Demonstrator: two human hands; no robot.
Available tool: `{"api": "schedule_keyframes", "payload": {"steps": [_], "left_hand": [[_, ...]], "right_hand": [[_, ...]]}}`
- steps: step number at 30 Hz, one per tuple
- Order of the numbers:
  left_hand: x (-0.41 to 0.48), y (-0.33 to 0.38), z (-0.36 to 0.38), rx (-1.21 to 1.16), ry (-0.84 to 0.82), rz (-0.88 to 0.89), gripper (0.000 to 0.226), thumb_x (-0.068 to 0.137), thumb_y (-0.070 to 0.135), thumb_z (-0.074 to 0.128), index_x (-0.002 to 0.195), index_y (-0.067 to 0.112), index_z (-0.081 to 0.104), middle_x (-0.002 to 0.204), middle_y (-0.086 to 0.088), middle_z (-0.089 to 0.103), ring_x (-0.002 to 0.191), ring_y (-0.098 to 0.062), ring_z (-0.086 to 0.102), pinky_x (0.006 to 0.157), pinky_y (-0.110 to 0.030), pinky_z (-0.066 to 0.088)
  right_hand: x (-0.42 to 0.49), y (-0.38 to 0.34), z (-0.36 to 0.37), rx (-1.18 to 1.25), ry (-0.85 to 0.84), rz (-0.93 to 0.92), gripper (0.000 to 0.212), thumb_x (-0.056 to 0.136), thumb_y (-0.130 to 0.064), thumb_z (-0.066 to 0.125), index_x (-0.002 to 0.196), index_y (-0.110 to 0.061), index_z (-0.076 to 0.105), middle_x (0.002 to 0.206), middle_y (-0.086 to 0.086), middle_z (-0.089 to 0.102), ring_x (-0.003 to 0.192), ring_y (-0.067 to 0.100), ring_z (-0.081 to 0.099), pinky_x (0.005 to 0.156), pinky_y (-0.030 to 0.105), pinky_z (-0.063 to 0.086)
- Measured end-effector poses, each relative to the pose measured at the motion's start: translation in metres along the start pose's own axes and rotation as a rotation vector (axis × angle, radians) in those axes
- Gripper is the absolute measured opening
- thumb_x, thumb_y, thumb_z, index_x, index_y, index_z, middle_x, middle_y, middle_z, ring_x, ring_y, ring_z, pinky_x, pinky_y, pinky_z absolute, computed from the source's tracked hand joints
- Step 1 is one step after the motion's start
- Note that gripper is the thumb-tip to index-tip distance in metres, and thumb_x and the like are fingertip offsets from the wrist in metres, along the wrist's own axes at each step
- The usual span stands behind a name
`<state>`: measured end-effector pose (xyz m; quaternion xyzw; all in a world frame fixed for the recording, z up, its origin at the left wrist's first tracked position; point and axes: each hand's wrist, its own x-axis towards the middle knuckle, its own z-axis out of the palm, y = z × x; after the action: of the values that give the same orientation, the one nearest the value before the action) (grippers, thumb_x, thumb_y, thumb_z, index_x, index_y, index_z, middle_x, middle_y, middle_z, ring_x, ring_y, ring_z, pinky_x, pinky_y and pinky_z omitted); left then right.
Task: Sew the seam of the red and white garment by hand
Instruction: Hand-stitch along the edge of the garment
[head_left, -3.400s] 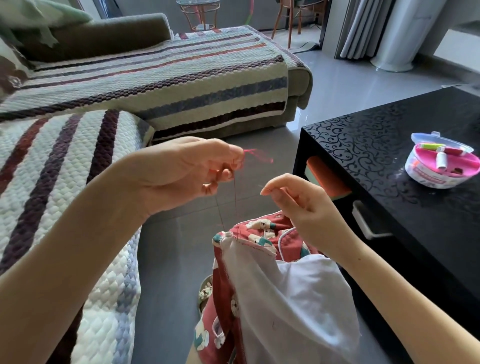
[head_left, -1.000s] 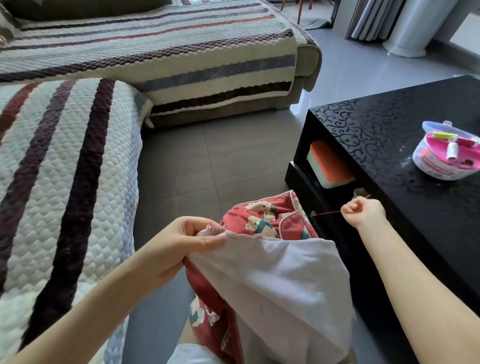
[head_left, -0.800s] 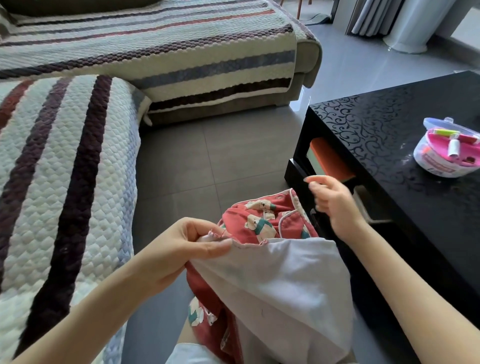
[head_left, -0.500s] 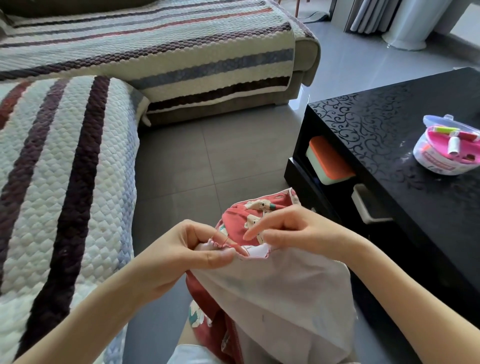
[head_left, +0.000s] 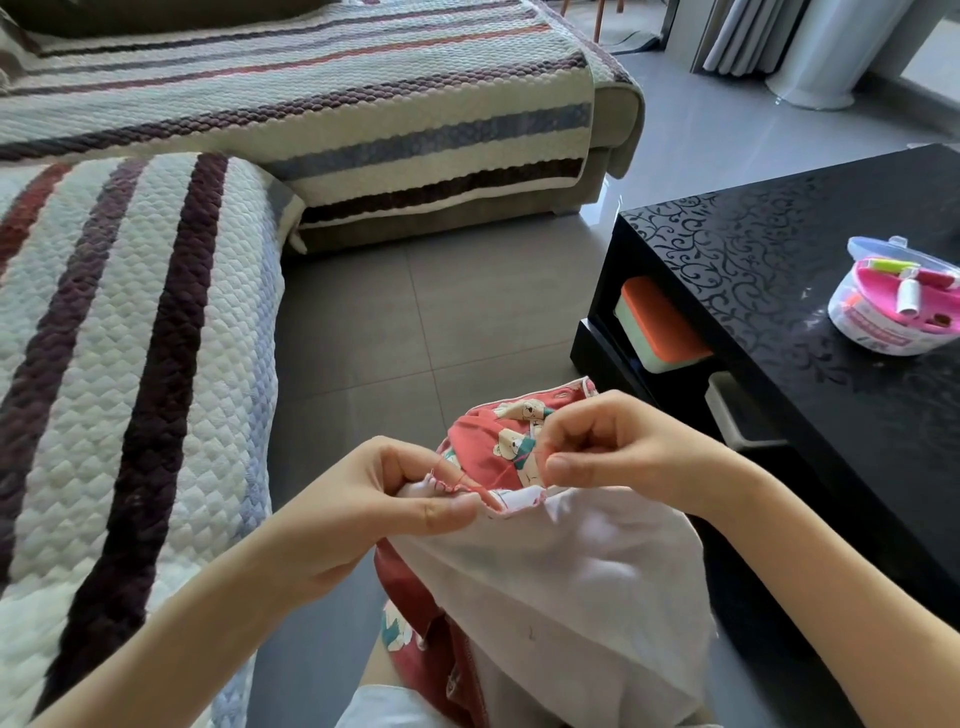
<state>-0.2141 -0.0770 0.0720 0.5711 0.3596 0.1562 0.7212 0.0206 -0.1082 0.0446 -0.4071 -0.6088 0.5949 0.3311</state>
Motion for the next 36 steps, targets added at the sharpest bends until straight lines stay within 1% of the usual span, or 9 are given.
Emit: {"api": "schedule_keyframes", "payload": {"steps": [4, 5, 10, 12, 16, 21, 25, 31, 36], "left_hand": [[0.000, -0.001, 0.000, 0.008, 0.012, -0.002, 0.024, 0.054, 0.031, 0.078, 0.070, 0.013, 0.078, 0.067, -0.001, 0.070, 0.066, -0.005, 0.063, 0.061, -0.011, 0.045], [-0.001, -0.001, 0.000, 0.010, 0.018, -0.006, 0.024, 0.054, 0.030, 0.079, 0.070, 0.013, 0.078, 0.067, -0.001, 0.069, 0.066, -0.005, 0.063, 0.060, -0.011, 0.046], [-0.004, 0.000, 0.002, 0.016, -0.013, 0.013, 0.020, 0.057, 0.029, 0.078, 0.073, 0.017, 0.079, 0.070, 0.001, 0.071, 0.069, -0.003, 0.064, 0.062, -0.010, 0.045], [-0.005, 0.001, 0.003, 0.030, -0.017, 0.034, 0.024, 0.057, 0.030, 0.077, 0.077, 0.017, 0.078, 0.075, 0.003, 0.072, 0.073, -0.003, 0.065, 0.064, -0.008, 0.044], [-0.006, 0.000, 0.006, 0.015, 0.048, 0.048, 0.018, 0.062, 0.013, 0.077, 0.072, 0.013, 0.062, 0.062, 0.006, 0.056, 0.054, -0.001, 0.049, 0.050, -0.008, 0.038], [-0.005, 0.001, 0.009, -0.026, 0.095, 0.045, 0.012, 0.061, 0.007, 0.074, 0.060, 0.017, 0.068, 0.056, 0.006, 0.057, 0.051, -0.001, 0.052, 0.049, -0.008, 0.039], [-0.003, 0.005, 0.009, -0.028, 0.122, 0.041, 0.022, 0.057, -0.004, 0.082, 0.056, 0.014, 0.070, 0.050, 0.008, 0.056, 0.046, 0.001, 0.052, 0.048, -0.007, 0.039], [0.003, 0.003, 0.011, -0.069, 0.139, -0.028, 0.007, 0.062, 0.009, 0.070, 0.059, 0.014, 0.073, 0.059, 0.000, 0.066, 0.053, -0.006, 0.062, 0.049, -0.013, 0.045], [0.003, 0.002, 0.015, -0.080, 0.144, -0.056, 0.008, 0.062, 0.009, 0.076, 0.058, 0.015, 0.074, 0.060, -0.001, 0.068, 0.053, -0.007, 0.064, 0.048, -0.015, 0.047]], "right_hand": [[-0.001, -0.002, -0.005, 0.113, 0.054, -0.035, 0.015, 0.076, -0.030, 0.073, 0.063, -0.022, 0.069, 0.057, 0.026, 0.038, 0.055, 0.024, 0.026, 0.054, 0.031, 0.020], [-0.001, -0.002, -0.008, 0.197, 0.065, -0.046, 0.019, 0.074, -0.035, 0.075, 0.064, -0.020, 0.069, 0.056, 0.027, 0.031, 0.055, 0.027, 0.021, 0.053, 0.032, 0.018], [0.006, -0.011, -0.023, 0.569, 0.089, -0.195, 0.022, 0.076, -0.032, 0.074, 0.068, -0.013, 0.065, 0.051, -0.007, 0.025, 0.047, 0.010, 0.017, 0.047, 0.020, 0.019], [0.008, -0.017, -0.027, 0.564, 0.094, -0.231, 0.021, 0.076, -0.031, 0.074, 0.068, -0.014, 0.066, 0.051, -0.006, 0.020, 0.047, 0.010, 0.015, 0.046, 0.021, 0.017], [0.007, -0.024, -0.033, 0.567, 0.104, -0.248, 0.021, 0.076, -0.030, 0.074, 0.068, -0.013, 0.064, 0.052, -0.006, 0.020, 0.047, 0.009, 0.016, 0.047, 0.022, 0.016], [0.015, -0.028, -0.040, 0.609, 0.164, -0.253, 0.017, 0.078, -0.027, 0.071, 0.069, -0.013, 0.065, 0.052, -0.006, 0.019, 0.046, 0.009, 0.015, 0.045, 0.020, 0.017], [0.025, -0.026, -0.043, 0.588, 0.323, -0.199, 0.025, 0.085, -0.020, 0.052, 0.064, -0.015, 0.066, 0.050, -0.006, 0.016, 0.046, 0.009, 0.012, 0.044, 0.020, 0.015], [0.037, -0.025, -0.053, 0.620, 0.440, -0.170, 0.019, 0.077, -0.016, 0.053, 0.061, -0.014, 0.063, 0.042, -0.009, 0.024, 0.040, 0.006, 0.017, 0.043, 0.021, 0.013], [0.039, -0.036, -0.064, 0.646, 0.513, -0.212, 0.015, 0.072, -0.011, 0.055, 0.058, -0.012, 0.052, 0.040, -0.009, 0.022, 0.038, 0.007, 0.014, 0.043, 0.022, 0.010]]}}
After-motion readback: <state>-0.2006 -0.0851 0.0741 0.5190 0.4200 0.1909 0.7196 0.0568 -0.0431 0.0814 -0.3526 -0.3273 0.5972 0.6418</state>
